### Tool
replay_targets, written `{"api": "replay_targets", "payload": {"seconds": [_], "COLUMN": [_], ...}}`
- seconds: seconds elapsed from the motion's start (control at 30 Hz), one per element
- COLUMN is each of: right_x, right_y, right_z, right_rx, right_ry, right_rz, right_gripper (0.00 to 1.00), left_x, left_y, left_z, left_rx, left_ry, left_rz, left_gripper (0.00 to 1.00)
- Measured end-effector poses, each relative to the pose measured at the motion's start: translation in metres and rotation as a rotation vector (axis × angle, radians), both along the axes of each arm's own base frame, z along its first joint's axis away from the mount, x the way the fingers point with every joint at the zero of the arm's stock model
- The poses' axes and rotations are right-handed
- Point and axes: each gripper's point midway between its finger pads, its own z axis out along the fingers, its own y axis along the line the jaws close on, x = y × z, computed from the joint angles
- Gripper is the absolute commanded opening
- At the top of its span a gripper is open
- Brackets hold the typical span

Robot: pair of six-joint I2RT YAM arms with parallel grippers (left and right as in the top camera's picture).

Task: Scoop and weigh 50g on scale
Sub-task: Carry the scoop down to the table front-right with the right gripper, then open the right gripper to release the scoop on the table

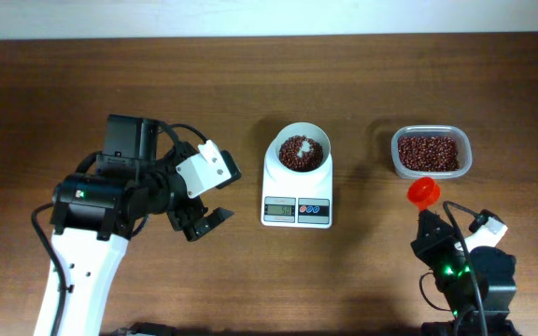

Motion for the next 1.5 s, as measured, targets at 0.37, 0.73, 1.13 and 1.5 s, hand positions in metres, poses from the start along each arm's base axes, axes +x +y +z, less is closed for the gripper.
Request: {"api": "replay_targets", "payload": {"seconds": [0.37, 0.73, 1.13, 1.5], "right_x": [-0.035, -0.028, -0.051, -0.016], "right_y": [0.000, -0.015, -0.009, -0.009], "right_z": [-0.001, -0.073, -0.137, -0.081], "right_rx": [0.003, 0.120, 0.136, 0.279], "right_ry": [-0.036, 0.117, 0.502, 0.190], "right_rz": [-0.002, -0.142, -0.149, -0.195], "right_gripper": [0.04, 0.45, 0.99, 0.99], "left_x": [0.000, 0.000, 0.000, 0.000], "left_y": [0.000, 0.000, 0.000, 0.000], "left_z": [0.000, 0.000, 0.000, 0.000], "left_rx": [0.000, 0.000, 0.000, 0.000], "left_ry": [-0.001, 0.000, 0.002, 0.002], "left_rz": [0.000, 0.000, 0.000, 0.000], "left_gripper": [0.99, 0.99, 0.99, 0.99]}}
